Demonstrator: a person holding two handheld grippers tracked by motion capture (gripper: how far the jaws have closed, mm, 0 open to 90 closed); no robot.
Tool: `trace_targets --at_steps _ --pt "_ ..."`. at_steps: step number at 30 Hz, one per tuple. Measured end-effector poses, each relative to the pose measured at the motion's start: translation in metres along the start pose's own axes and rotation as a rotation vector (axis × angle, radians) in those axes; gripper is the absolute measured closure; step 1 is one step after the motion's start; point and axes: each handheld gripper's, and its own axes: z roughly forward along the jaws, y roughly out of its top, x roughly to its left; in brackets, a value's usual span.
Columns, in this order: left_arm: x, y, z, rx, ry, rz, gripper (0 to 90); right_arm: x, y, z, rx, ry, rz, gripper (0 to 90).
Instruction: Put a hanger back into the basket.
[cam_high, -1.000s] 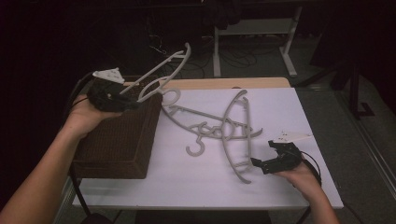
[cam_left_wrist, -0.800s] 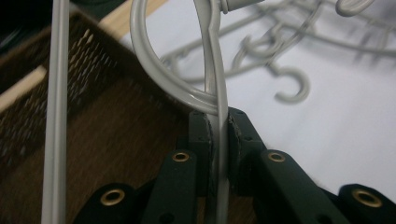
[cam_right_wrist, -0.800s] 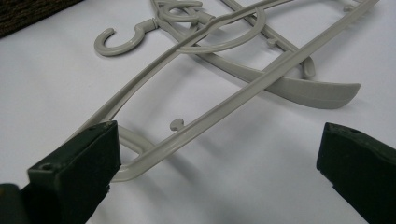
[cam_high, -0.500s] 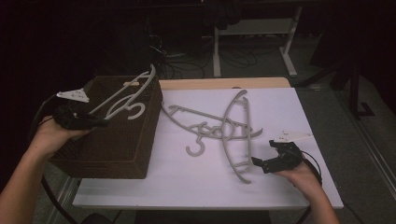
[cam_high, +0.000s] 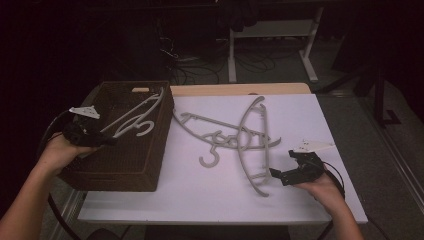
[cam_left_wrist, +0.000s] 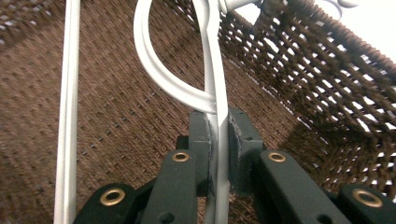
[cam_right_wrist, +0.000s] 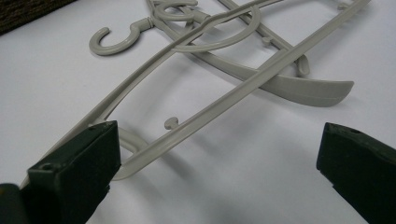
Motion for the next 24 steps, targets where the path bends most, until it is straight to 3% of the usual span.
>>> trace_targets --at_steps 2,7,11,12,15,20,24 --pt "0.003 -0.003 0.002 0.010 -0.002 0.007 81.4 0.000 0.000 0.000 0.000 -0.001 0.001 0.0" --pt "0.011 -0.013 0.010 0.056 -0.011 -0.026 81.3 -0.001 0.000 0.000 0.000 -0.001 0.000 0.0" --pt "0.014 -0.020 0.015 0.056 -0.011 -0.028 80.3 0.000 0.000 0.000 0.000 -0.002 -0.001 0.0" --pt "0.015 -0.020 0.014 0.048 0.013 -0.029 75.5 0.000 0.000 0.000 0.000 -0.003 0.000 0.0" --pt "0.017 -0.021 0.010 0.017 0.022 -0.042 57.4 0.000 0.000 -0.001 -0.002 -0.002 0.001 0.0" --pt "0.016 -0.018 0.003 -0.052 0.030 -0.069 44.3 0.000 0.000 -0.001 -0.003 -0.002 0.003 0.0" --pt "0.009 -0.008 -0.001 -0.113 0.024 -0.065 37.7 0.000 0.000 -0.001 -0.004 -0.003 0.000 0.0"
